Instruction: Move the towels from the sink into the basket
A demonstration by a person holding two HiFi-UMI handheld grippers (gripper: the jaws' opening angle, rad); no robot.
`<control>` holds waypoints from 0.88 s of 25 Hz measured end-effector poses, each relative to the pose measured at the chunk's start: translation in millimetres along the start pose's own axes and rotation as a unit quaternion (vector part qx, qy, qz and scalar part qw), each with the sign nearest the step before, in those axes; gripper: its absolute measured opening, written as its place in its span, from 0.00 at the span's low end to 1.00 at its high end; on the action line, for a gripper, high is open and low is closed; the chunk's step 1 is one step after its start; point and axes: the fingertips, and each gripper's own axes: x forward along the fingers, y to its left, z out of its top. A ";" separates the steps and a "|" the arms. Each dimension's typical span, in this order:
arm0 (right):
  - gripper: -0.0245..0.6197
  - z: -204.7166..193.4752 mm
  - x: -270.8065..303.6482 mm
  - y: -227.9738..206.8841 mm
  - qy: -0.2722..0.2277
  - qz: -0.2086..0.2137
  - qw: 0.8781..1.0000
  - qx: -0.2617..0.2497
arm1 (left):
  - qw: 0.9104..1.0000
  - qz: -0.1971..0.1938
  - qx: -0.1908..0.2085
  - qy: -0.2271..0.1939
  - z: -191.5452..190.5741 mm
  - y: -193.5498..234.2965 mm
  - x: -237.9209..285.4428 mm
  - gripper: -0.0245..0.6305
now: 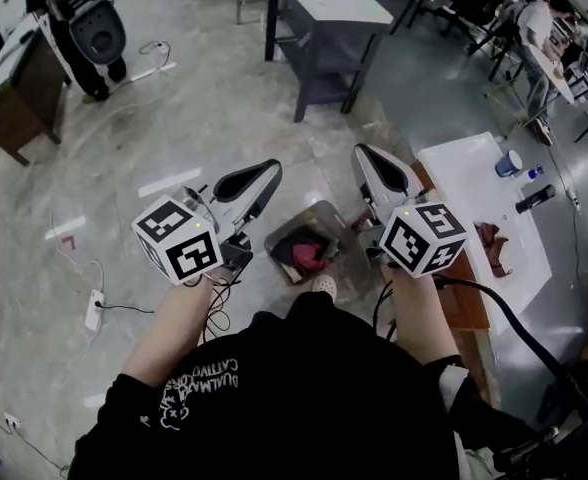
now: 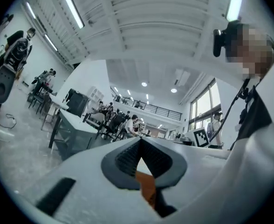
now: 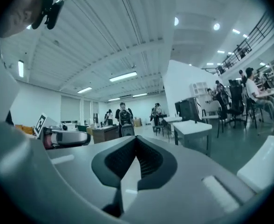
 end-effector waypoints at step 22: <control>0.05 74.2 -109.2 87.0 -0.054 -0.004 0.999 -0.009 | 0.992 -0.086 0.079 -0.050 67.7 -143.0 -30.7 0.04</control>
